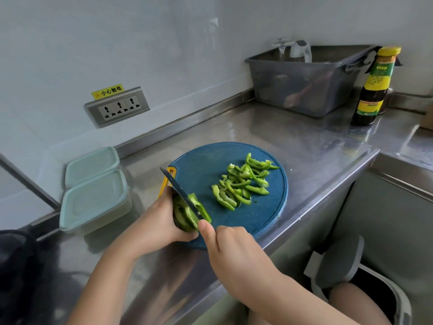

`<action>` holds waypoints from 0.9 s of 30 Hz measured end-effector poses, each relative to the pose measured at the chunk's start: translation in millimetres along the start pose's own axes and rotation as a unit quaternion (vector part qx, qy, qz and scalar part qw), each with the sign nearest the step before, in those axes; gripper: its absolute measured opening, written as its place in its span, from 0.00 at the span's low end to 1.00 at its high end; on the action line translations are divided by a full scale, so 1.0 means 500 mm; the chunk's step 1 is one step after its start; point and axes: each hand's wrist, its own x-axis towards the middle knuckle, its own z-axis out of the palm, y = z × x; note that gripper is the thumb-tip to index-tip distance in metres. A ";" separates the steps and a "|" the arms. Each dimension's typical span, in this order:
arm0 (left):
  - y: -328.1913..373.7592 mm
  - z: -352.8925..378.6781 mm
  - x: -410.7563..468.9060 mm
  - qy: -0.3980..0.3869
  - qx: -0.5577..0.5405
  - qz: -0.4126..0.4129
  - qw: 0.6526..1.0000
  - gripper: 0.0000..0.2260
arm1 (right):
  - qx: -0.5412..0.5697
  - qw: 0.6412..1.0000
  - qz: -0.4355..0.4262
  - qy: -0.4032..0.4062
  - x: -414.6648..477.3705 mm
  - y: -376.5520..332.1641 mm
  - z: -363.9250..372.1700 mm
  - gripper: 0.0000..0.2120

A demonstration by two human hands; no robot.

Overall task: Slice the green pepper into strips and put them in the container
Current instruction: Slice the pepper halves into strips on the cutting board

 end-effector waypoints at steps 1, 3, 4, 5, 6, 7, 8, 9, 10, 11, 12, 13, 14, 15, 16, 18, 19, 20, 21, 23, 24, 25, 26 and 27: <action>0.000 0.000 0.000 0.000 -0.007 0.004 1.000 0.48 | -0.001 1.000 -0.002 0.001 -0.001 -0.001 0.000 0.26; 0.002 -0.002 0.000 -0.003 -0.012 0.007 1.000 0.53 | -0.002 1.000 -0.004 0.003 -0.004 -0.002 0.001 0.26; 0.002 -0.002 0.000 -0.005 -0.011 0.007 1.000 0.54 | -0.001 1.000 -0.005 0.002 -0.005 -0.002 0.001 0.26; 0.003 -0.003 0.000 -0.007 -0.010 0.007 1.000 0.55 | -0.001 1.000 -0.006 0.001 -0.007 -0.003 0.001 0.26; 0.003 -0.003 0.000 -0.011 -0.009 0.008 1.000 0.55 | -0.003 1.000 -0.008 0.000 -0.009 -0.002 0.001 0.26; 0.003 -0.003 0.000 -0.014 -0.010 0.007 1.000 0.56 | -0.005 1.000 -0.009 0.000 -0.011 -0.002 0.001 0.26; 0.003 -0.003 0.000 -0.016 -0.012 0.004 1.000 0.57 | -0.009 1.000 -0.009 0.001 -0.012 -0.002 0.001 0.26; 0.002 -0.003 0.000 -0.017 -0.012 0.002 1.000 0.58 | -0.016 1.000 -0.009 0.002 -0.013 -0.002 0.002 0.25; 0.000 -0.003 0.000 -0.019 -0.010 0.000 1.000 0.58 | -0.025 1.000 -0.010 0.006 -0.014 -0.002 0.003 0.25; -0.002 -0.004 0.002 -0.021 -0.006 0.000 1.000 0.57 | -0.037 0.999 -0.011 0.009 -0.014 -0.002 0.004 0.25; -0.004 -0.004 0.003 -0.025 0.001 -0.001 1.000 0.56 | -0.047 0.999 -0.012 0.012 -0.015 -0.003 0.005 0.25; -0.004 -0.004 0.005 -0.028 0.009 0.001 1.000 0.54 | -0.054 0.998 -0.012 0.013 -0.016 -0.003 0.007 0.24; -0.005 -0.004 0.005 -0.029 0.014 0.001 0.999 0.51 | -0.058 0.998 -0.010 0.010 -0.017 -0.004 0.008 0.24; -0.005 -0.003 0.005 -0.027 0.018 0.001 0.999 0.48 | -0.057 0.998 -0.006 0.007 -0.017 -0.004 0.008 0.24; -0.005 -0.002 0.005 -0.023 0.025 -0.001 0.999 0.43 | -0.054 0.999 -0.001 0.004 -0.017 -0.005 0.009 0.24; -0.003 0.001 0.004 -0.019 0.040 -0.004 0.999 0.37 | -0.046 0.999 0.006 0.002 -0.016 -0.005 0.010 0.25; -0.002 0.001 0.004 -0.019 0.038 -0.002 0.999 0.36 | -0.040 0.999 0.008 0.001 -0.016 -0.006 0.010 0.25; -0.002 0.002 0.005 -0.019 0.032 0.000 0.999 0.37 | -0.034 0.999 0.008 -0.002 -0.015 -0.007 0.009 0.25; -0.002 0.002 0.005 -0.018 0.026 0.004 0.999 0.38 | -0.031 0.999 0.009 -0.005 -0.015 -0.008 0.008 0.25; -0.003 0.004 0.006 -0.017 0.016 0.015 1.000 0.40 | -0.025 1.000 0.014 -0.008 -0.015 -0.010 0.004 0.25; -0.002 0.005 0.006 -0.017 0.011 0.021 1.000 0.42 | -0.018 1.000 0.019 -0.010 -0.014 -0.011 0.002 0.26; -0.001 0.005 0.005 -0.018 0.006 0.029 0.999 0.43 | -0.009 1.000 0.025 -0.013 -0.012 -0.011 -0.001 0.26; 0.000 0.005 0.004 -0.019 0.002 0.036 0.999 0.44 | -0.002 0.999 0.030 -0.017 -0.010 -0.012 -0.003 0.26; 0.001 0.005 0.003 -0.018 0.001 0.038 0.999 0.46 | 0.000 0.999 0.033 -0.020 -0.009 -0.013 -0.004 0.26</action>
